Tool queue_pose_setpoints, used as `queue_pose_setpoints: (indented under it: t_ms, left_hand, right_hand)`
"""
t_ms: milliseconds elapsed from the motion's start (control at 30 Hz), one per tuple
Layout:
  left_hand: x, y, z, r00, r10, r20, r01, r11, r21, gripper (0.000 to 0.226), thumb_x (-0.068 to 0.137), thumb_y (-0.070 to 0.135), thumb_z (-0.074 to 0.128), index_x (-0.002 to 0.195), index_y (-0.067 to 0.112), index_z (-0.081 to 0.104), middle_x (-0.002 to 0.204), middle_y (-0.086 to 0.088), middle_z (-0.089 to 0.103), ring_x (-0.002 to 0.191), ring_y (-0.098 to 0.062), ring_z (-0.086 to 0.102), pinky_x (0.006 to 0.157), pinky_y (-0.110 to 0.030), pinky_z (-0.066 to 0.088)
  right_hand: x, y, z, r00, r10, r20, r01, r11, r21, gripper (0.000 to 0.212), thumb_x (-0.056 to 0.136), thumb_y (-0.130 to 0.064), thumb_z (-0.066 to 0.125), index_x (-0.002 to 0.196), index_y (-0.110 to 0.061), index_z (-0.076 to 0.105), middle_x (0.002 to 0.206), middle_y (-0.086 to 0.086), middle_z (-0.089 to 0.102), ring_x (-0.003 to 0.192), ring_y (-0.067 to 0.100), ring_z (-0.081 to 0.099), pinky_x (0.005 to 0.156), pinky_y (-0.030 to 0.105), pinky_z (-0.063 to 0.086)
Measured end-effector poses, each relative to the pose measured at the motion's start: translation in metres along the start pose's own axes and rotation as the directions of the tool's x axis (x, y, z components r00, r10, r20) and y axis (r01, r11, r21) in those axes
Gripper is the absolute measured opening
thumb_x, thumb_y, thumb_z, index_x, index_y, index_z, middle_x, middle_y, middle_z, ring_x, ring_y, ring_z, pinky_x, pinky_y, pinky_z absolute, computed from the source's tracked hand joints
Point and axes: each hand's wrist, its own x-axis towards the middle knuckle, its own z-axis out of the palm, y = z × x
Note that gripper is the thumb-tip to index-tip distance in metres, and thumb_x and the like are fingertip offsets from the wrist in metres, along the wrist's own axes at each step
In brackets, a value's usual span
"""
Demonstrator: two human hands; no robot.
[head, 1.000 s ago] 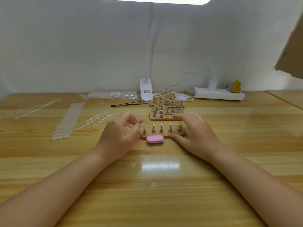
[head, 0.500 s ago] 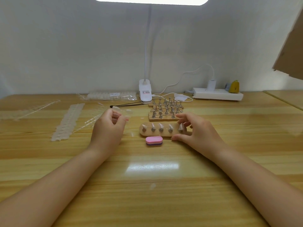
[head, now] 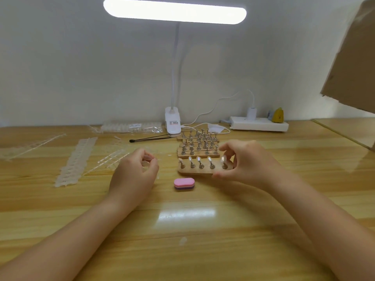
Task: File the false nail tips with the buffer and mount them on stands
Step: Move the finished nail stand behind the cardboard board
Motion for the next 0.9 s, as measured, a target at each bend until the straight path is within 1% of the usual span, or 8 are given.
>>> queue_pose_setpoints:
  t_ms: [100,167,267,367,500,633,800,900]
  left_hand:
    - [-0.006,0.025,-0.005,0.998,0.066,-0.017,-0.067,0.997,-0.047,0.008,0.092,0.025,0.055,0.094,0.022,0.062,0.090,0.014,0.063,0.081,-0.007,0.059,0.072,-0.034,0.049]
    - [-0.010,0.044,-0.010,0.992,0.129,-0.012,-0.129,0.982,-0.137,0.006,0.092,0.027,0.056,0.090,0.027,0.062,0.080,0.018,0.063,0.077,0.001,0.058,0.066,-0.025,0.046]
    - [-0.009,0.070,-0.008,0.983,0.176,0.048,-0.159,0.956,-0.247,0.008,0.089,0.032,0.057,0.082,0.030,0.059,0.080,0.028,0.061,0.072,0.005,0.057,0.057,-0.010,0.041]
    - [0.009,0.091,0.027,0.982,0.094,0.162,-0.051,0.968,-0.248,0.010,0.089,0.026,0.059,0.079,0.027,0.058,0.073,0.018,0.063,0.064,0.000,0.057,0.055,-0.016,0.042]
    - [0.021,0.121,0.099,0.949,-0.033,0.314,0.120,0.957,-0.264,0.007,0.089,0.022,0.054,0.085,0.020,0.058,0.081,0.006,0.063,0.077,-0.016,0.060,0.073,-0.036,0.049]
    - [0.014,0.154,0.155,0.938,0.009,0.348,0.069,0.975,-0.211,0.008,0.088,0.030,0.051,0.085,0.025,0.057,0.081,0.010,0.061,0.079,-0.014,0.059,0.072,-0.034,0.051]
    - [0.005,0.176,0.193,0.927,-0.040,0.372,0.159,0.942,-0.294,0.010,0.089,0.030,0.050,0.083,0.027,0.057,0.079,0.011,0.061,0.076,-0.011,0.058,0.065,-0.030,0.047]
    - [0.002,0.170,0.202,0.941,0.020,0.339,0.070,0.965,-0.252,0.009,0.089,0.029,0.051,0.082,0.027,0.056,0.079,0.012,0.061,0.076,-0.011,0.059,0.064,-0.030,0.047]
  right_hand:
    - [0.005,0.002,-0.026,0.999,0.011,-0.041,-0.012,0.999,-0.030,0.071,0.060,-0.048,0.085,0.119,-0.016,0.060,0.090,-0.008,0.065,0.067,-0.005,0.050,0.062,0.014,0.038]
    - [0.004,0.012,-0.045,0.994,0.060,-0.096,-0.061,0.998,-0.004,0.071,0.057,-0.049,0.084,0.116,-0.018,0.060,0.087,-0.013,0.063,0.068,-0.005,0.052,0.065,0.016,0.042]
    - [-0.011,0.046,-0.066,0.961,0.224,-0.163,-0.217,0.974,0.060,0.065,0.054,-0.055,0.083,0.108,-0.031,0.056,0.085,-0.017,0.062,0.073,-0.002,0.059,0.064,0.019,0.046]
    - [-0.026,0.090,-0.074,0.894,0.408,-0.187,-0.397,0.913,0.092,0.064,0.057,-0.053,0.084,0.111,-0.033,0.056,0.086,-0.015,0.064,0.079,0.005,0.063,0.068,0.029,0.051]
    - [-0.039,0.146,-0.068,0.778,0.567,-0.271,-0.549,0.823,0.145,0.066,0.060,-0.051,0.085,0.114,-0.026,0.056,0.081,-0.015,0.063,0.076,0.003,0.057,0.060,0.025,0.039]
    - [-0.056,0.188,-0.072,0.669,0.639,-0.379,-0.611,0.764,0.209,0.066,0.058,-0.055,0.084,0.108,-0.026,0.053,0.082,-0.009,0.066,0.083,0.013,0.061,0.064,0.031,0.041]
    - [-0.071,0.237,-0.096,0.580,0.640,-0.504,-0.686,0.717,0.122,0.062,0.064,-0.050,0.083,0.104,-0.016,0.051,0.078,-0.002,0.064,0.076,0.020,0.057,0.057,0.031,0.039]
    - [-0.072,0.261,-0.110,0.508,0.671,-0.540,-0.771,0.634,0.062,0.058,0.067,-0.049,0.080,0.096,-0.013,0.046,0.087,0.012,0.063,0.075,0.028,0.055,0.053,0.031,0.042]
